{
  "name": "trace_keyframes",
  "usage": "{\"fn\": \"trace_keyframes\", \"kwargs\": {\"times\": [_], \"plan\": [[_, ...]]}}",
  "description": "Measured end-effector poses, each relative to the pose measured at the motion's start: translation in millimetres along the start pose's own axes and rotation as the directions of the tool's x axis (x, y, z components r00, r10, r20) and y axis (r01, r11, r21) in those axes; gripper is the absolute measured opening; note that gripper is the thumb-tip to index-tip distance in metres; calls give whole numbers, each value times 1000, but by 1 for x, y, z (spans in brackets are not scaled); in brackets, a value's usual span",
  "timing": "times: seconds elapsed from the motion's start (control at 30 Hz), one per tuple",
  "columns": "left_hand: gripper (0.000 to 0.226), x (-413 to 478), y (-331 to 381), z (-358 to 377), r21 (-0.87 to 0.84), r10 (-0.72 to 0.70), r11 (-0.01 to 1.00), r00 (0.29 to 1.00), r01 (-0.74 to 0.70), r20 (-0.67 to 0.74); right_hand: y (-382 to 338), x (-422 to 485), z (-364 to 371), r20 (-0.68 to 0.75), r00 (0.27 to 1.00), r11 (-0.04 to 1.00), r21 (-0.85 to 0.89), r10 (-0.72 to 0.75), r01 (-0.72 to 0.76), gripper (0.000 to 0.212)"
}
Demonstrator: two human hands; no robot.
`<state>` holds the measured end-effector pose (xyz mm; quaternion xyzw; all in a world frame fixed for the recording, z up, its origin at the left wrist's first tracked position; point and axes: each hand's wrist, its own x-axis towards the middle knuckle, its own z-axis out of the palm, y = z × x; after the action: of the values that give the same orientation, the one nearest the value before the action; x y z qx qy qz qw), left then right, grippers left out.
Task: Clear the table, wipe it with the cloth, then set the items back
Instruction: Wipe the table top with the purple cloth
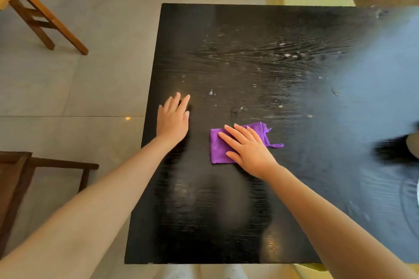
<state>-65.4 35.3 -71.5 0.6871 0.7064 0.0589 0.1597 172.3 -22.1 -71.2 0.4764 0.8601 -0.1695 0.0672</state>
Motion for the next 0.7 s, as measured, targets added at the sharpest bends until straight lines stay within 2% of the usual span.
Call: {"fn": "trace_keyframes", "kwargs": {"times": [0.07, 0.13, 0.27, 0.37, 0.43, 0.53, 0.6, 0.7], "plan": [[53, 12, -14, 8, 155, -26, 988, 997, 14, 76, 11, -1, 5, -27, 997, 997, -41, -66, 65, 55], [57, 16, -23, 17, 206, -48, 978, 994, 27, 97, 15, -2, 12, -47, 982, 975, -136, -185, 178, 56], [62, 16, -25, 32, 257, -29, 966, 999, 24, 15, 34, 7, 16, -56, 916, 894, -250, -396, 371, 58], [62, 16, -23, 37, 249, -24, 968, 999, 31, -32, 49, 21, 18, -101, 884, 861, -303, -456, 410, 56], [61, 15, -28, 39, 250, -36, 967, 998, 48, -53, 48, 37, 19, -149, 902, 891, -288, -405, 352, 54], [60, 17, -32, 40, 260, -27, 965, 998, 41, -57, 42, 69, 10, -208, 960, 974, -164, -189, 156, 51], [61, 21, -30, 43, 256, -21, 966, 998, 34, -53, 48, 92, 4, -225, 971, 993, -98, -84, 64, 51], [60, 25, -26, 48, 245, -33, 969, 998, 45, -53, 60, 125, -5, -238, 971, 999, -37, -5, -4, 50]]}}
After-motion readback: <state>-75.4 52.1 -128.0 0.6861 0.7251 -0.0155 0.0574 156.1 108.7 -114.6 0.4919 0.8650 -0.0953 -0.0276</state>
